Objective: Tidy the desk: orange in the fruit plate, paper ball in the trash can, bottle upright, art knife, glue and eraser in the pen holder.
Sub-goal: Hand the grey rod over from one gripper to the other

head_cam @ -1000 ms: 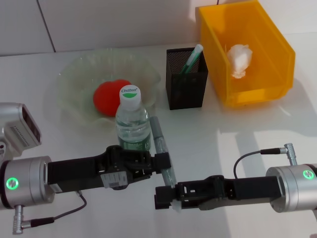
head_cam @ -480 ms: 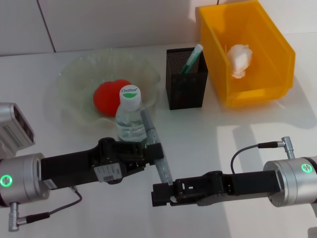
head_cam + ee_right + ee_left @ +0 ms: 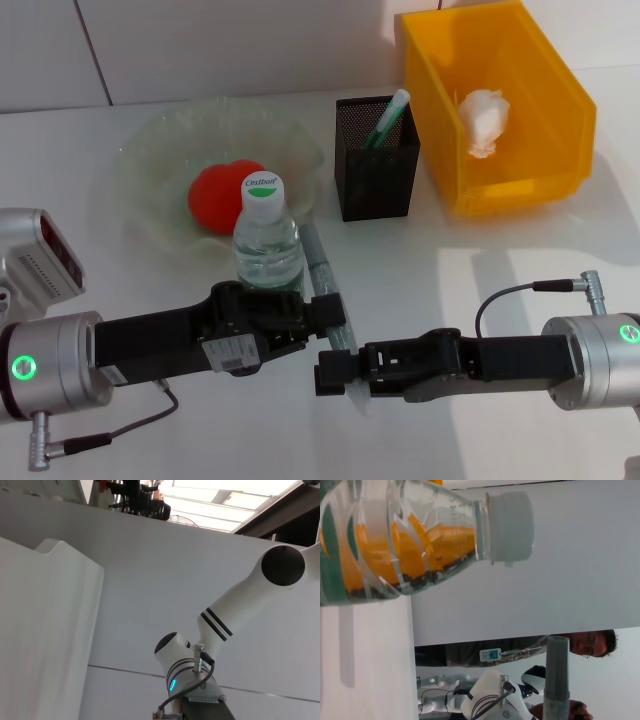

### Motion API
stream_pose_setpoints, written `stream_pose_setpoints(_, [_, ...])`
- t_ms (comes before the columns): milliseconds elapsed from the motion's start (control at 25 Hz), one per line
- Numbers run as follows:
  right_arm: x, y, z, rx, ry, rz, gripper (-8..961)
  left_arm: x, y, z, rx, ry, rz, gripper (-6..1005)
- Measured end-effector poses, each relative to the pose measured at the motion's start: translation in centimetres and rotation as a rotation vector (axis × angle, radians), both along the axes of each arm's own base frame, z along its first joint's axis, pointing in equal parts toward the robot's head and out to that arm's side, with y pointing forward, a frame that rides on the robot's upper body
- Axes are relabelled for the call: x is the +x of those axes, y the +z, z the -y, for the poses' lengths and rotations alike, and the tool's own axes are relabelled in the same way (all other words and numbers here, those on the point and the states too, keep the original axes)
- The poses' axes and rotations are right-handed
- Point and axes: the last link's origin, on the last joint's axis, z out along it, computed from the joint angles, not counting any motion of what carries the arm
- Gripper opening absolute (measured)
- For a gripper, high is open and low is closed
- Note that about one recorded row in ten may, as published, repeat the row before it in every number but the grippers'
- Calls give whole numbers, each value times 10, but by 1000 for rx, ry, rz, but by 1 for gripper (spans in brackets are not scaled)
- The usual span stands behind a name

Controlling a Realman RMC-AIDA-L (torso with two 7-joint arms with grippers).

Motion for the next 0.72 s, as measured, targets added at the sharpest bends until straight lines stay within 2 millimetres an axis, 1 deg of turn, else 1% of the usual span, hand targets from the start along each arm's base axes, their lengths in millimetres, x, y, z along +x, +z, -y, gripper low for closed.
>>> stream_pose_setpoints(80, [0, 0, 0, 1, 0, 3, 378, 0, 0, 0, -1, 0, 0, 225])
stream_pose_setpoints(600, [1, -1, 0, 1, 10, 15, 379, 1, 0, 1, 7, -12, 4, 238])
stream_pose_setpoints(720, [1, -1, 0, 6, 15, 16, 346, 2, 0, 0, 15, -20, 5, 241])
